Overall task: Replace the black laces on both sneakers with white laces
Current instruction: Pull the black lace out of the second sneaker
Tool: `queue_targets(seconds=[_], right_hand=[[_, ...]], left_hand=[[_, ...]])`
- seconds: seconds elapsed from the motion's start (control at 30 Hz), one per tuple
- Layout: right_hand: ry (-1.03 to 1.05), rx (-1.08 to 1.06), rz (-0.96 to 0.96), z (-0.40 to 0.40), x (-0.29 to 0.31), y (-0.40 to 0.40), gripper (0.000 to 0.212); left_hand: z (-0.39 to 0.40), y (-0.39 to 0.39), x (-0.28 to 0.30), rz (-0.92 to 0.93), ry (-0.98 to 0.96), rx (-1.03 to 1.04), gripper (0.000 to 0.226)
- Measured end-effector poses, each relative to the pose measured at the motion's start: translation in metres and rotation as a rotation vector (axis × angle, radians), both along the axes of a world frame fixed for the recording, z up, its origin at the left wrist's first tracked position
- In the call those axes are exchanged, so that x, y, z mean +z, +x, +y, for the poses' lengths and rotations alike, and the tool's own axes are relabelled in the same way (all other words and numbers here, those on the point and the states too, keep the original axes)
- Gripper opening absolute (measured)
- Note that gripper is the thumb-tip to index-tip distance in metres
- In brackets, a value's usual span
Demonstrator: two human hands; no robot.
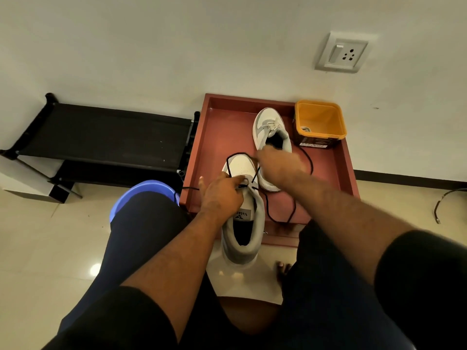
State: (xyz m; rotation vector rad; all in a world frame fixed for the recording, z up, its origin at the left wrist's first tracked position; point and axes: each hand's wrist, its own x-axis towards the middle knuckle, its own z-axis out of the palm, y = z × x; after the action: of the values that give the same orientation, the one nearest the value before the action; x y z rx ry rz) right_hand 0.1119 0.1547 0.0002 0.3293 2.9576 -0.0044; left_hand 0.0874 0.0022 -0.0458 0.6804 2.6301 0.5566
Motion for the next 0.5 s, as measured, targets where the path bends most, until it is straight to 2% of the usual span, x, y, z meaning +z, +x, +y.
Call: queue_targets(seconds=[0.07, 0.13, 0.23, 0.3, 0.37, 0.4, 0.47, 0.5], right_hand=[[0.182, 0.045, 0.116, 0.021, 0.037, -0.012, 0.032], [0.203, 0.012, 0.208, 0.046, 0.070, -0.023, 0.026], [0.022, -0.028, 0.235, 0.054, 0.084, -0.033, 0.029], [-0.145, -0.046, 0.309, 0.039, 0.068, -0.025, 0.034], [-0.331, -0.103, 0.399, 0.021, 0.040, -0.008, 0.028], [-0.397, -0.121, 0.375, 0.013, 0.023, 0.001, 0.023], [-0.417, -0.083, 0.185, -0.001, -0.010, 0.019, 0.013], [-0.401, -0.055, 0.099, -0.006, -0.024, 0.025, 0.020]], left_hand=[[-0.001, 0.000, 0.000, -0.003, 0.015, 0.024, 0.042], [-0.002, 0.001, 0.002, 0.000, 0.027, 0.032, 0.041], [-0.001, 0.002, 0.004, 0.003, 0.004, 0.023, 0.043], [0.000, 0.000, 0.005, 0.006, -0.025, 0.019, 0.044], [0.000, 0.000, 0.005, 0.005, -0.046, 0.027, 0.044], [0.000, 0.000, 0.004, 0.003, -0.043, 0.032, 0.043], [-0.001, -0.001, 0.004, 0.002, -0.022, 0.040, 0.041], [-0.001, -0.001, 0.005, 0.001, -0.017, 0.041, 0.041]])
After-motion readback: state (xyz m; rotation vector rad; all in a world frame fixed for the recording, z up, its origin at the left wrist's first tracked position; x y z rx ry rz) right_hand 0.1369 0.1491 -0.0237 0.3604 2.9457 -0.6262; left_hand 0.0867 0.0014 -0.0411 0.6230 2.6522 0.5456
